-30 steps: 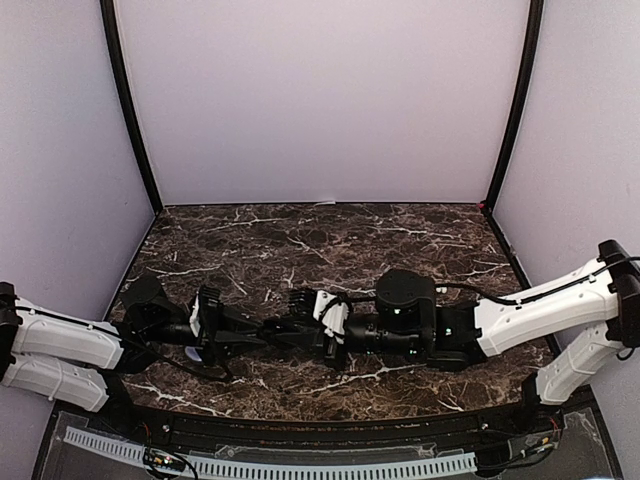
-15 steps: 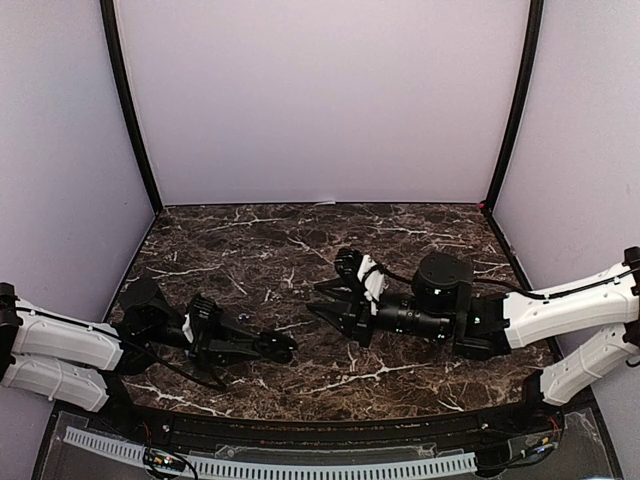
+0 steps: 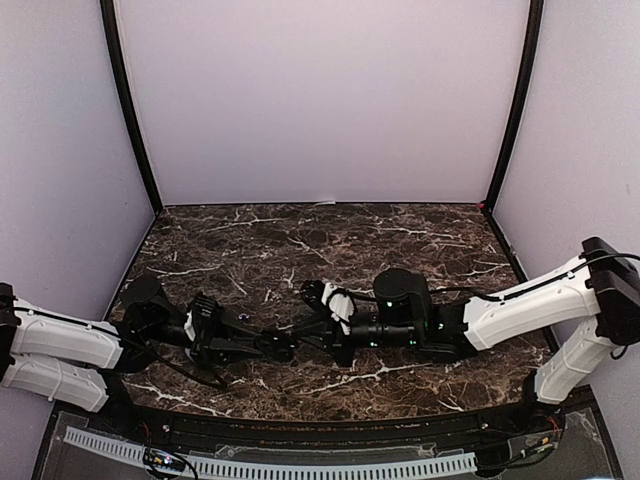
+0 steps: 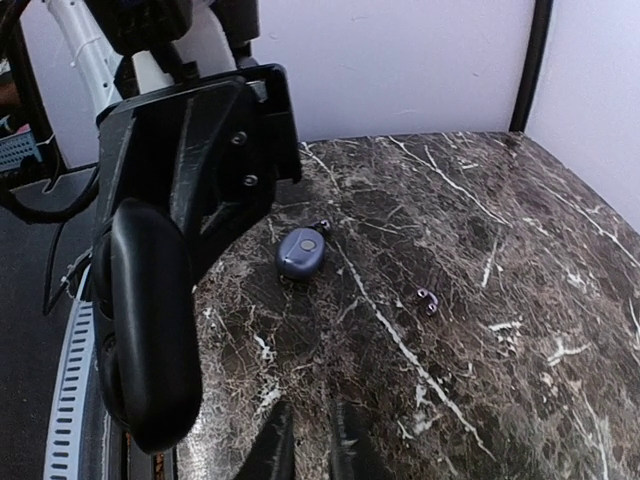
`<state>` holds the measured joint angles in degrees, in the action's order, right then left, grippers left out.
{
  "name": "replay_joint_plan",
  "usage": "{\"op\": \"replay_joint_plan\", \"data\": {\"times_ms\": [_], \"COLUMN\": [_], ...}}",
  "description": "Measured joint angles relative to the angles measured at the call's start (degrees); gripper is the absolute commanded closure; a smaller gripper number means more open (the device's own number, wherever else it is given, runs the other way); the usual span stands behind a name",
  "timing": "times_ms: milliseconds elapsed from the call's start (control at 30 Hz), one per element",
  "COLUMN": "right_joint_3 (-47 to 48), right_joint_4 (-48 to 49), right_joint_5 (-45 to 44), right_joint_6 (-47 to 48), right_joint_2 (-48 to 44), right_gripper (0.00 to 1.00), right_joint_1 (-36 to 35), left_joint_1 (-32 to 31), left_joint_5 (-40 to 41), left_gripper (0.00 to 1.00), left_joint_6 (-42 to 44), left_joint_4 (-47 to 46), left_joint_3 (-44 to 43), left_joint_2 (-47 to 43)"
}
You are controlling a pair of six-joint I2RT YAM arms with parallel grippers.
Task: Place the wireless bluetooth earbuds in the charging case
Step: Close the charging case with the earbuds, then place the charging case with the earbuds at the center of the board.
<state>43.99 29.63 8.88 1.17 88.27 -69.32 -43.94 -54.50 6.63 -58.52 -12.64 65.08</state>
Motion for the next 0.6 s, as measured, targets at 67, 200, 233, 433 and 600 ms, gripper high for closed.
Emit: {"op": "replay_joint_plan", "data": {"times_ms": [67, 200, 233, 433, 600], "right_joint_3": [0.92, 1.11, 1.11, 0.61, -1.81], "right_joint_4": [-0.07, 0.59, 0.68, 0.98, 1.66], "right_joint_5": [1.66, 5.7, 6.78, 11.54, 11.96], "right_joint_6": [-0.02, 0.57, 0.74, 2.03, 2.91], "right_joint_2": [0.92, 0.96, 0.92, -1.75, -6.47], "right_gripper": [0.99, 1.0, 1.0, 1.0, 1.0], "right_joint_1": [0.02, 0.02, 0.02, 0.11, 0.11], "left_joint_1": [0.0, 0.0, 0.0, -0.09, -0.11], "left_joint_5": [-0.13, -0.39, -0.44, -0.72, -0.22], "left_gripper": [1.0, 1.0, 1.0, 1.0, 1.0], "left_joint_6": [-0.07, -0.31, -0.37, -0.48, -0.48], "left_joint_4": [-0.04, -0.09, -0.07, -0.07, -0.09], "left_joint_3": [-0.79, -1.97, -2.14, -2.34, -2.34], "left_joint_2": [0.57, 2.54, 3.1, 4.9, 5.64]}}
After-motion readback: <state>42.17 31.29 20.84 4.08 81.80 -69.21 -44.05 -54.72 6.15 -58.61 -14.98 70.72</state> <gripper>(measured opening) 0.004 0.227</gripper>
